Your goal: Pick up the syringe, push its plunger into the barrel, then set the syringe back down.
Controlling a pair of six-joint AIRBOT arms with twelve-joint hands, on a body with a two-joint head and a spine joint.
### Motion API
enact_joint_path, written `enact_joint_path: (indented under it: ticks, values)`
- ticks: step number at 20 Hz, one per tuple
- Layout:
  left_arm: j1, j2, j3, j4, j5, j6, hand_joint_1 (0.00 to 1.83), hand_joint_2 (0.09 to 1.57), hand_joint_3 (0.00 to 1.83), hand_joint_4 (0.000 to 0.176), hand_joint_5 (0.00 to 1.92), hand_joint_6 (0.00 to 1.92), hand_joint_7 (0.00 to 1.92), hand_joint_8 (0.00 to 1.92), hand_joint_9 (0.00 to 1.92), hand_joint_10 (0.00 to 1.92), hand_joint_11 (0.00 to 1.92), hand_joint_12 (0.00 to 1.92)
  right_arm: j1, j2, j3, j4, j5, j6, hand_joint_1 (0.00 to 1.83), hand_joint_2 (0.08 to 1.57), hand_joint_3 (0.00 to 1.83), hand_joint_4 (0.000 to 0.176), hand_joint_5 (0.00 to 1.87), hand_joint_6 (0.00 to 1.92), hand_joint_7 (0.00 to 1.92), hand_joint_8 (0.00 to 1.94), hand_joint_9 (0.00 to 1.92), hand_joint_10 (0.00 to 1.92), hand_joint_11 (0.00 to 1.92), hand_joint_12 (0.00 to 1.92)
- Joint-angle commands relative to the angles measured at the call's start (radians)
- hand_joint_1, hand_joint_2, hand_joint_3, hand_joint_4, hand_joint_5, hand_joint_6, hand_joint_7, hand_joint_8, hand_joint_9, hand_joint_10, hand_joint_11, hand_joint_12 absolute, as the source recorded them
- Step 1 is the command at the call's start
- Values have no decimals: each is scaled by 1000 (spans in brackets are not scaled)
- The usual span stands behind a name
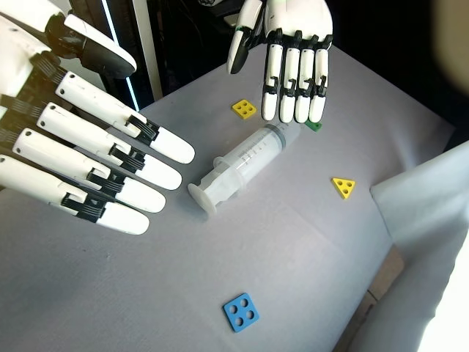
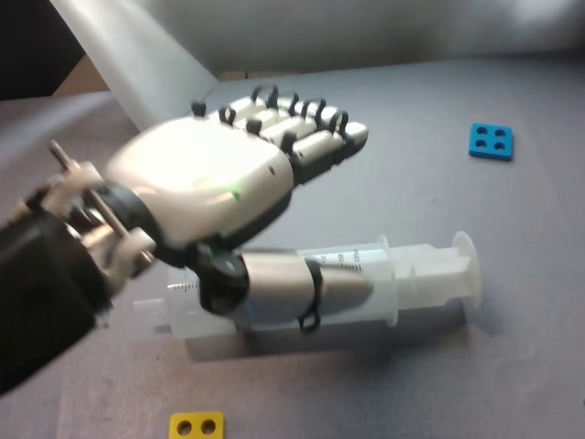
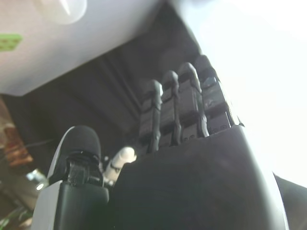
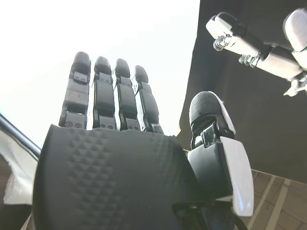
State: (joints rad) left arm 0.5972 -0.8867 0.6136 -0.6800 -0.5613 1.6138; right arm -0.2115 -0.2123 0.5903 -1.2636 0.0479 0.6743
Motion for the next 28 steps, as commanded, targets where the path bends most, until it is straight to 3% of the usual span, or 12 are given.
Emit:
enact_joint_path:
  ticks: [1,6,8,12,13,18,21,28]
  values:
    - [-7,-20,-5,16,-133,25,418,1050,0,0,37,1,27,0,31,0,0,255,10,2,-4,15,30,7,0,1383,3,0,138,5,129,6,96,11,0,270]
    - [9,-165,38,-222,-165,255,704,950,0,0,0,0,0,0,2,0,0,146,10,4,-12,15,30,5,0,1392,4,0,146,1,135,0,96,3,0,246]
    - [15,-203,60,-266,-174,299,796,927,0,0,2,0,2,0,4,1,0,145,9,4,-13,15,30,0,0,1394,3,0,139,3,124,4,91,5,0,211]
    - [40,-263,117,-336,-204,373,799,945,2,0,0,0,0,0,4,0,0,191,9,6,-13,15,30,0,0,1390,1,0,133,1,124,2,90,3,0,229]
    - [45,-275,132,-360,-204,393,882,937,0,0,0,0,0,0,0,0,0,169,9,6,-13,15,30,0,0,1387,0,0,137,1,131,2,89,2,0,203]
    - [62,-329,202,-428,-214,437,906,934,0,0,7,2,6,1,32,5,0,344,9,7,-16,15,32,0,0,1389,0,0,128,2,113,2,73,1,0,187]
    - [65,-356,235,-447,-215,459,951,949,0,0,6,2,0,0,18,0,0,286,10,8,-22,15,32,0,0,1389,0,0,150,4,140,2,97,5,0,269]
    - [89,-395,282,-444,-215,459,921,948,0,0,0,0,0,0,9,3,0,222,10,9,-26,15,32,0,0,1397,1,0,140,1,128,0,89,1,0,237]
